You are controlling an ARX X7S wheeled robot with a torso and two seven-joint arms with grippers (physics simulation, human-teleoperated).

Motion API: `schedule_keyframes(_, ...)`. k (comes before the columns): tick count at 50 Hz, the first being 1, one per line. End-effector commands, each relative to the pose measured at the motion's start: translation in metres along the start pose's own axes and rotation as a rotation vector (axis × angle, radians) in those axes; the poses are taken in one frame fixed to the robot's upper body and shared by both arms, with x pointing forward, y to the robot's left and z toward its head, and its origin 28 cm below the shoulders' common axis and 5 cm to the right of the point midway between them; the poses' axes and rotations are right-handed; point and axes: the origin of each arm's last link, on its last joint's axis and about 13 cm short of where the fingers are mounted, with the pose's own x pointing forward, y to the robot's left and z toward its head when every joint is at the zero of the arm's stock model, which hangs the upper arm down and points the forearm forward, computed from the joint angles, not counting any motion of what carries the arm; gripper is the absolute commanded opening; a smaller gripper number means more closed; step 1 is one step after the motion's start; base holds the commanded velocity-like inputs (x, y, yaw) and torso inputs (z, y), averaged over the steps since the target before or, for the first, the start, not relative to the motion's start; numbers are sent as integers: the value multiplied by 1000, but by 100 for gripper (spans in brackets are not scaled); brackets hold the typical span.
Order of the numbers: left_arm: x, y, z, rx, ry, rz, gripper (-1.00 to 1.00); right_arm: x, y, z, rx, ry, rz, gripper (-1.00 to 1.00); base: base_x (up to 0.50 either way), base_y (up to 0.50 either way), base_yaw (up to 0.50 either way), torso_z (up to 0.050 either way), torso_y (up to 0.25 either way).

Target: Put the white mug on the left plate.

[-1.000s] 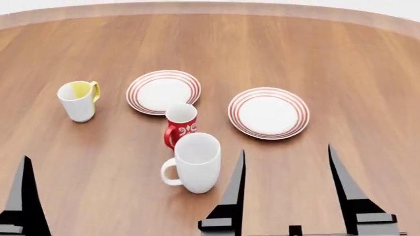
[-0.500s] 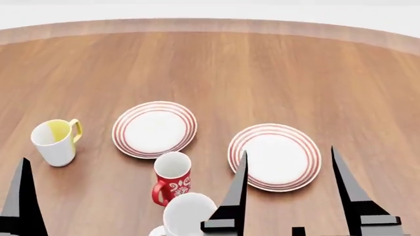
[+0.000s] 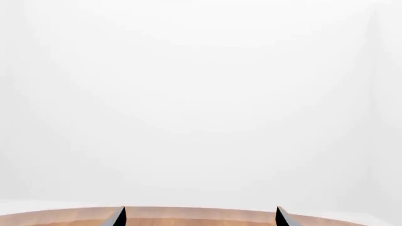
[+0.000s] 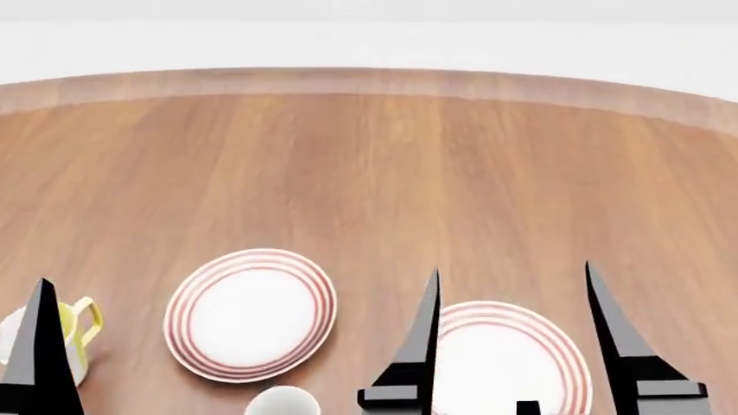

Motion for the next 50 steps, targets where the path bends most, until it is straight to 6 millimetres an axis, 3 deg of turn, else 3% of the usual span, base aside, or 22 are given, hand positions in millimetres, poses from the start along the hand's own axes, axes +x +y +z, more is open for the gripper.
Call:
schedule_keyframes(1, 0, 0, 2, -3, -2, -3, 100, 0, 0, 0, 3, 3, 1, 100, 500, 0, 0, 0, 0)
schedule_keyframes(12, -1, 0, 2, -4, -2, -5, 100, 0, 0, 2, -14, -31, -10, 100, 500, 0, 0, 0, 1)
schedule_keyframes(18, -1, -1, 2, -5, -1, -7, 100, 0, -2, 3, -27, -45, -41, 100, 39, 0, 0, 0, 2)
schedule_keyframes(50, -1, -1, 1, -3, 3, -9, 100, 0, 0, 3, -33, -36, -33, 100, 0, 497, 0, 0, 0)
